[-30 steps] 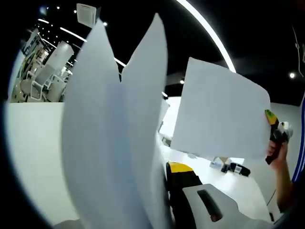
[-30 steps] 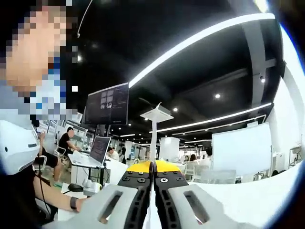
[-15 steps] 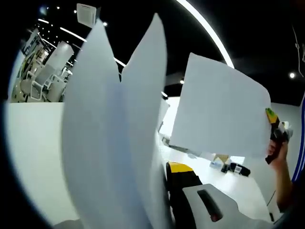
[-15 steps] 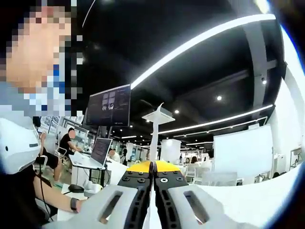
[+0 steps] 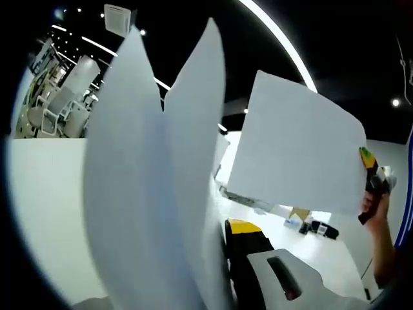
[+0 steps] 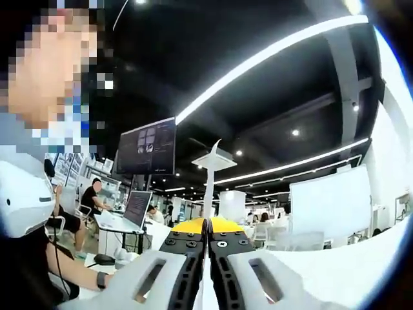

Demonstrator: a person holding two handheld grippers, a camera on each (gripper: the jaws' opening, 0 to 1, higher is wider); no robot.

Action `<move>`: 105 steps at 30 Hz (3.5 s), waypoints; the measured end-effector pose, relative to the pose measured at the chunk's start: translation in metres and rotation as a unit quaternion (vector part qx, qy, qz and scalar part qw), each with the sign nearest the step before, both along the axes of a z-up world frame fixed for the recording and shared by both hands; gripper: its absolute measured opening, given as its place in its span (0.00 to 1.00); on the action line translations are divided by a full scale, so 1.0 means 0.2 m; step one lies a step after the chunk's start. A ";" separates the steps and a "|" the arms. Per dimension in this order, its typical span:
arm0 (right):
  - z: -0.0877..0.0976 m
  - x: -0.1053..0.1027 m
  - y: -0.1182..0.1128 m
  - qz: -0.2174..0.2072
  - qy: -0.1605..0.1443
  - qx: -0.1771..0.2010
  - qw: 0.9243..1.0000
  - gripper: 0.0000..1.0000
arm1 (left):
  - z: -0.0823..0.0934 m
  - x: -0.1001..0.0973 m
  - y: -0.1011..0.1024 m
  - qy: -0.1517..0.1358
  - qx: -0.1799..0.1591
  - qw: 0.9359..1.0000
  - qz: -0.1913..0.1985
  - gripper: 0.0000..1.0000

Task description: Organize the stack of printing papers by aligning and flattening the scattered papers on the table

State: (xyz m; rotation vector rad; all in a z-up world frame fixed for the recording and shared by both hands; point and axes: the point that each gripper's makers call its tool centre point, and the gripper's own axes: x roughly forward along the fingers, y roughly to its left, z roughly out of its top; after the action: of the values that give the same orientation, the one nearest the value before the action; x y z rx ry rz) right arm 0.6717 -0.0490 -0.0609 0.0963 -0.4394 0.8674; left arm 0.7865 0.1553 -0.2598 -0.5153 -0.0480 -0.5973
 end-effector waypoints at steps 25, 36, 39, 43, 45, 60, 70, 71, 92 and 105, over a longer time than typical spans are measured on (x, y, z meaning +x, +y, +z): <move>0.00 -0.02 0.05 0.029 0.014 0.010 0.999 0.00 | 0.00 0.00 0.00 0.000 -0.001 1.000 0.000 0.09; 0.00 -0.01 0.06 0.037 0.011 0.025 0.999 0.00 | 0.00 0.00 0.01 0.000 0.000 1.000 0.000 0.09; -0.01 0.01 0.06 0.039 0.017 0.033 0.999 0.00 | 0.00 0.00 0.01 0.000 0.000 1.000 0.000 0.09; -0.07 0.08 0.06 0.035 0.031 0.036 0.998 0.00 | 0.00 0.00 0.01 0.000 -0.001 1.000 0.000 0.09; -0.10 0.09 0.08 0.051 0.026 0.035 0.998 0.00 | 0.00 0.00 0.01 0.000 -0.001 1.000 0.000 0.09; -0.29 0.26 0.02 0.043 0.071 0.068 0.994 0.00 | 0.00 0.00 0.00 0.000 -0.001 1.000 0.000 0.09; -0.41 0.34 0.02 0.057 0.109 0.099 0.987 0.00 | 0.00 0.00 0.00 0.000 -0.002 1.000 0.000 0.09; -0.42 0.34 0.02 0.059 0.112 0.101 0.987 0.00 | 0.00 0.00 0.00 0.000 -0.002 1.000 0.000 0.09; -0.62 0.44 -0.01 0.087 0.189 0.146 0.967 0.00 | -0.01 0.01 0.00 0.002 0.000 1.000 0.001 0.09; -0.67 0.44 0.04 0.081 0.205 0.142 0.965 0.00 | 0.00 0.01 0.00 0.003 -0.002 1.000 -0.001 0.10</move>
State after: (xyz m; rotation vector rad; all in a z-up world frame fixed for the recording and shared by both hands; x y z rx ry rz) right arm 0.7603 -0.0415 -0.1955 0.5724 -0.1636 0.9138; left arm 0.7881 0.1555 -0.2600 -0.5207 -0.0435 -0.5985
